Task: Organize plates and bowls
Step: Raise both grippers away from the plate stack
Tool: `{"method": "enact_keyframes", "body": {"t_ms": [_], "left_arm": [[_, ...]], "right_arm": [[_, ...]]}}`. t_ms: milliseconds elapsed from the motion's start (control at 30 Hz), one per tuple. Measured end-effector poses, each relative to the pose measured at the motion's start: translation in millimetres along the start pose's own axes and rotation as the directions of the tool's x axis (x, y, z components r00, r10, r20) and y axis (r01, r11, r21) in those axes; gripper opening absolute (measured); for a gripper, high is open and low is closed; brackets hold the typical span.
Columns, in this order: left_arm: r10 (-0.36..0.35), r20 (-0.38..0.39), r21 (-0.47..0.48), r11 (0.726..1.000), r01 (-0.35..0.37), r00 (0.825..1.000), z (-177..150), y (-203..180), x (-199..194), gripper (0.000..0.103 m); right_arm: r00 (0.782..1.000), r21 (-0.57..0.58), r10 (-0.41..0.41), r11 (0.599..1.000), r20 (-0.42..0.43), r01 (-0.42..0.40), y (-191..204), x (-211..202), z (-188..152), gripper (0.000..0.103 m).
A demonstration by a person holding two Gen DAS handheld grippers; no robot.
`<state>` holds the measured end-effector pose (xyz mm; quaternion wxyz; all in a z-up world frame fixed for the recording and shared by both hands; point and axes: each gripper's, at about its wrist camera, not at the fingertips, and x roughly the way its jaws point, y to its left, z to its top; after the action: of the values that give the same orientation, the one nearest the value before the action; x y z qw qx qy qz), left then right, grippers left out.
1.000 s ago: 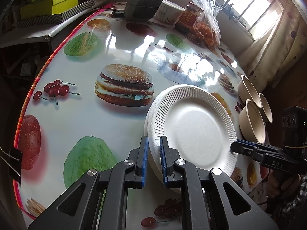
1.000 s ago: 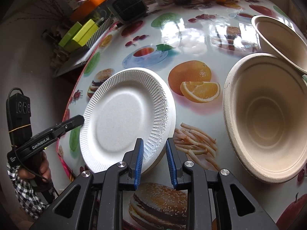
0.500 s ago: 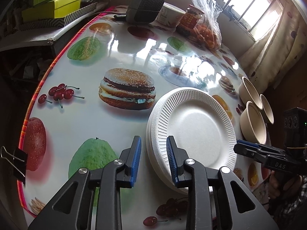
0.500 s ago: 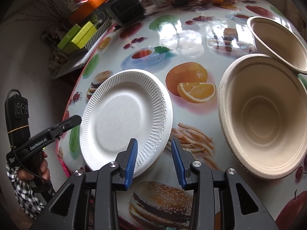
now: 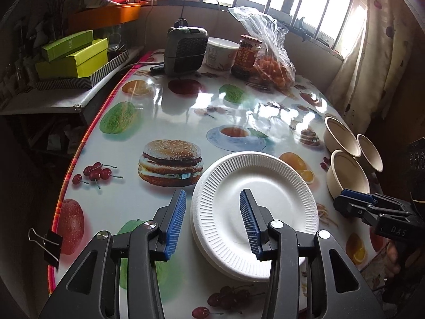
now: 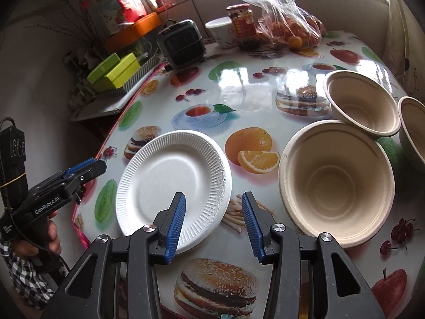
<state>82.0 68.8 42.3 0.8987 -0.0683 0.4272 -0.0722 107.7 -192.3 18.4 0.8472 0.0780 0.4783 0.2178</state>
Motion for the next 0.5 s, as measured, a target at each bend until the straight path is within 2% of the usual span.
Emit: {"method": "enact_keyframes", "body": {"t_ms": [267,500], "left_arm": [[-0.012,0.017,0.068,0.998,0.011,1.0,7,-40,0,0.044],[-0.049,0.027,0.126,0.991,0.045,0.998,13,-82,6,0.044]], "right_arm": [[0.994,0.027,-0.061,0.998,0.088,0.059,-15,-23,0,0.044],[0.979,0.069,-0.129,0.99,0.156,0.119,-38,-46,-2,0.049]]}}
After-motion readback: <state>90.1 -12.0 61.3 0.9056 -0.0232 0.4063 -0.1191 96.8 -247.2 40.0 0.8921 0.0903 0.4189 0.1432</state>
